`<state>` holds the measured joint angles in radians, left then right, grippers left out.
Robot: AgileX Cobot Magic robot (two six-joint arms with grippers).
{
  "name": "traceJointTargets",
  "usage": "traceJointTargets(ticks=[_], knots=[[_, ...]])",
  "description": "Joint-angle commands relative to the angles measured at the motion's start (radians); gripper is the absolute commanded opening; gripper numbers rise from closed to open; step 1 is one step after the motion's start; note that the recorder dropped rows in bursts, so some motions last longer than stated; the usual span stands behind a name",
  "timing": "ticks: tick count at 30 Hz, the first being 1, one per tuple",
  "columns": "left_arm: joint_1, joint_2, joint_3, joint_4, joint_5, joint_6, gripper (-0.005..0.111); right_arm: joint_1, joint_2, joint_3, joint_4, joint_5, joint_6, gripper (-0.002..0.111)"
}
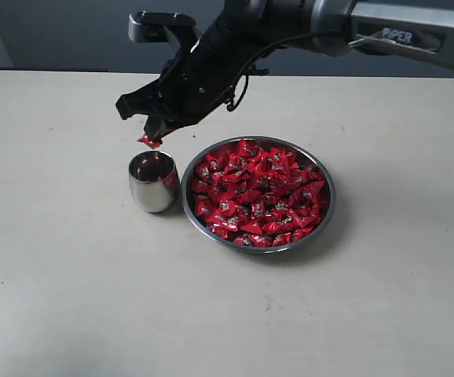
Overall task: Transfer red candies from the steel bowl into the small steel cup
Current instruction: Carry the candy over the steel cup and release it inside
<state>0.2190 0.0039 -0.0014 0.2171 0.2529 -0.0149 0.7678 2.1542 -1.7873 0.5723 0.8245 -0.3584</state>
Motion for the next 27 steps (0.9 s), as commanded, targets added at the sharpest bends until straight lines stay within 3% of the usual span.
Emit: traceJointTargets(ticks=[1,11,13,18,27], knots=[[-0.003,-0.004,0.001,0.004,-0.013,-0.004,0.000,0.012,0.055,-0.035,-0.018,0.016,-0.009,0.001],[-0.003,-0.004,0.001,0.004,-0.013,-0.004,0.000,0.012,0.062,-0.035,-0.101,0.061,-0.009,0.001],[-0.003,-0.004,0.001,0.004,-0.013,-0.004,0.000,0.012,0.061,-0.035,-0.098,0.063,-0.009,0.009],[-0.003,-0.004,0.001,0.004,-0.013,-0.004,0.000,0.012,0.060,-0.035,-0.098,0.055,-0.007,0.043],[-0.003,-0.004,0.001,0.004,-0.013,-0.004,0.000,-0.052,-0.022,-0.035,-0.214,0.095,0.039,0.045]])
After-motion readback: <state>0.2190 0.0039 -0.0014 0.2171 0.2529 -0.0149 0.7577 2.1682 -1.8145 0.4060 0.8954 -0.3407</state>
